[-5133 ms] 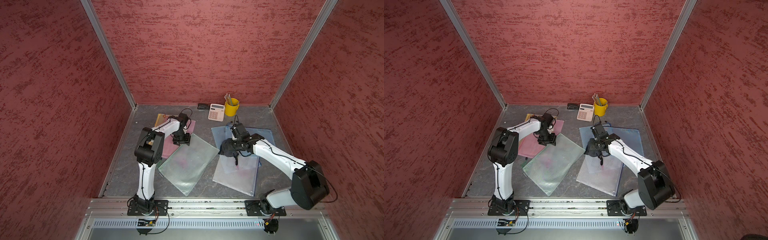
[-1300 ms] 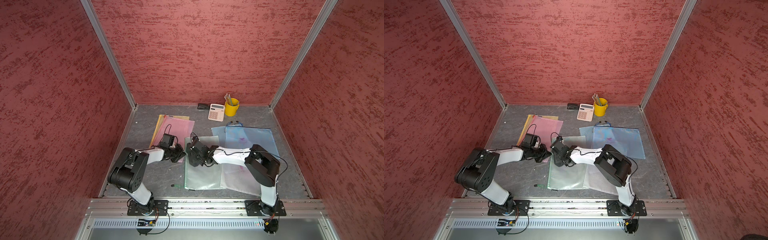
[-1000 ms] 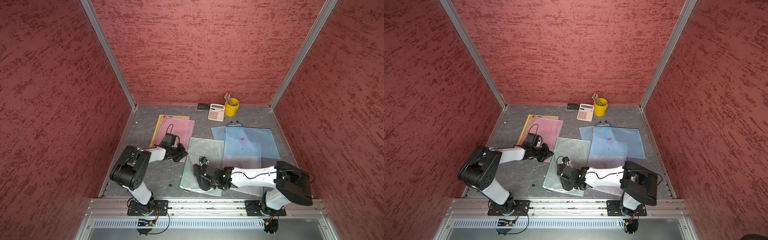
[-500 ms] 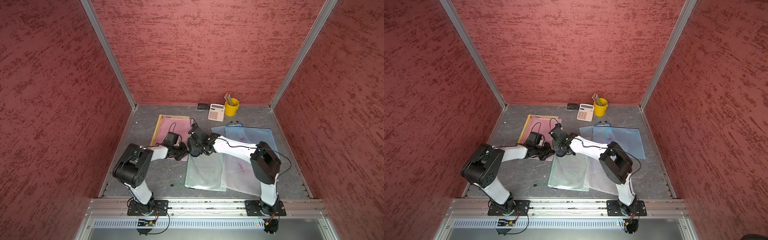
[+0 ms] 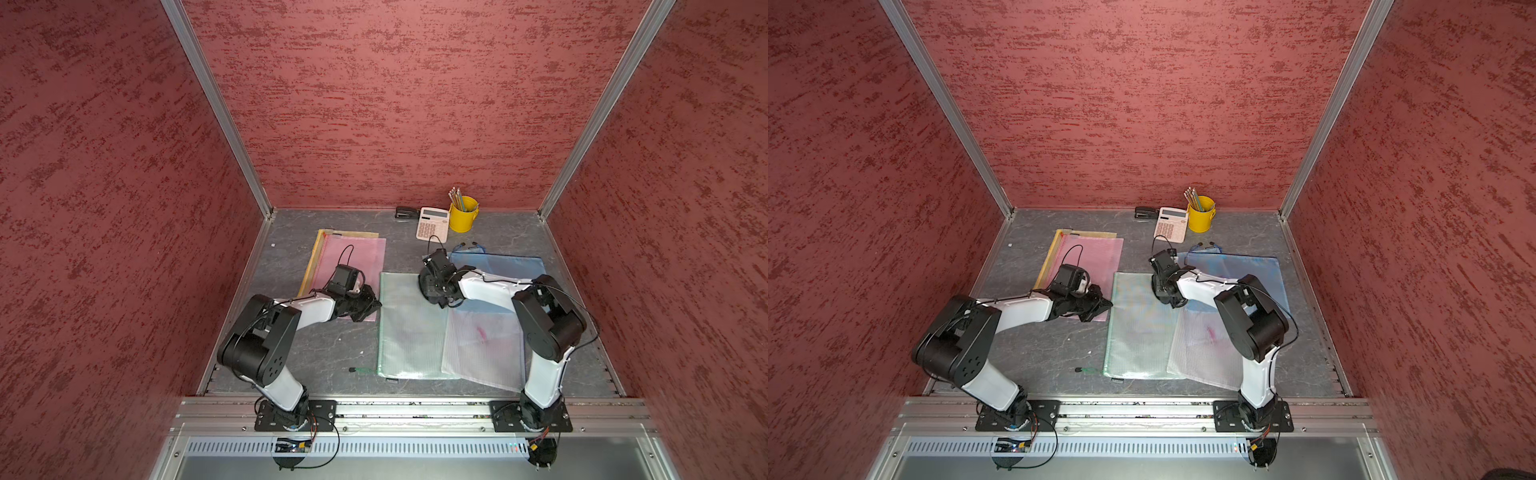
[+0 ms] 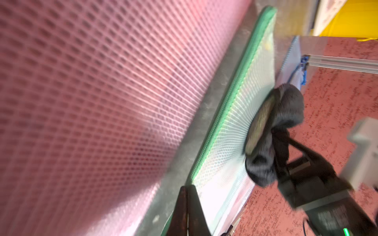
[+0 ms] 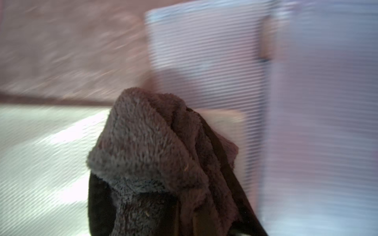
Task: Wipe the document bag
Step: Wipe the dirt from the document bag.
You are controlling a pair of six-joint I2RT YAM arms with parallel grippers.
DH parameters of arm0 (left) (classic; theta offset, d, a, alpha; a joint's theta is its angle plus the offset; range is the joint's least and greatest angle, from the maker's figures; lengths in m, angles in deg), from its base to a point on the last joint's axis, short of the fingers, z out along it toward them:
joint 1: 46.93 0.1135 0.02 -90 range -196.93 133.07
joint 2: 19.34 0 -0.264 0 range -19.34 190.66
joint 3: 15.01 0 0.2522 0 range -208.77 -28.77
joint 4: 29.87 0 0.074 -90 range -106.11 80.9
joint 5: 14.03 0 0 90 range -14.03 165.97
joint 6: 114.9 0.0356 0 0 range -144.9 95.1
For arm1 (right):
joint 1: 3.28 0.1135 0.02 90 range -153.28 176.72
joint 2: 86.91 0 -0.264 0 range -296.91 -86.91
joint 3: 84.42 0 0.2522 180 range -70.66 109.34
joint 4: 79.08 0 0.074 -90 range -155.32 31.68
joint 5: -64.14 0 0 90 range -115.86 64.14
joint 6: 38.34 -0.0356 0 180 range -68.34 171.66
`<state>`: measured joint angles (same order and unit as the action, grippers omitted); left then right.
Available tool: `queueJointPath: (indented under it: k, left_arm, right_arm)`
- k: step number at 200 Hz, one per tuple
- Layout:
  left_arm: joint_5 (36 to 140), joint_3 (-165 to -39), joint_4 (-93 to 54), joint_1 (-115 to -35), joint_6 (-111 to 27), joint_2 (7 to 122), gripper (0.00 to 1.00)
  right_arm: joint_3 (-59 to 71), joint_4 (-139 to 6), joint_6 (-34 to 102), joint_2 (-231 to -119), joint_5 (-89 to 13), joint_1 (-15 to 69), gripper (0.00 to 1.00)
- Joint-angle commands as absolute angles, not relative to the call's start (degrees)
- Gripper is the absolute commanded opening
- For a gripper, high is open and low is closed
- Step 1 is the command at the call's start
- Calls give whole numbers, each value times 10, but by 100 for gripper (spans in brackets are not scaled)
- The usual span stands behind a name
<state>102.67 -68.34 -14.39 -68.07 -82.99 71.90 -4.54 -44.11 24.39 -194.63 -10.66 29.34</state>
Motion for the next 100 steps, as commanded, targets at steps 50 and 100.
queueJointPath:
  k: [50, 100]
  left_arm:
    - [989, -661, -97, -658, -812, 712, 0]
    - [995, -669, -81, -655, -793, 724, 0]
  right_arm:
    - [8, -373, 280, -1854, -151, 494, 0]
    - [-162, -392, 142, -1871, -185, 610, 0]
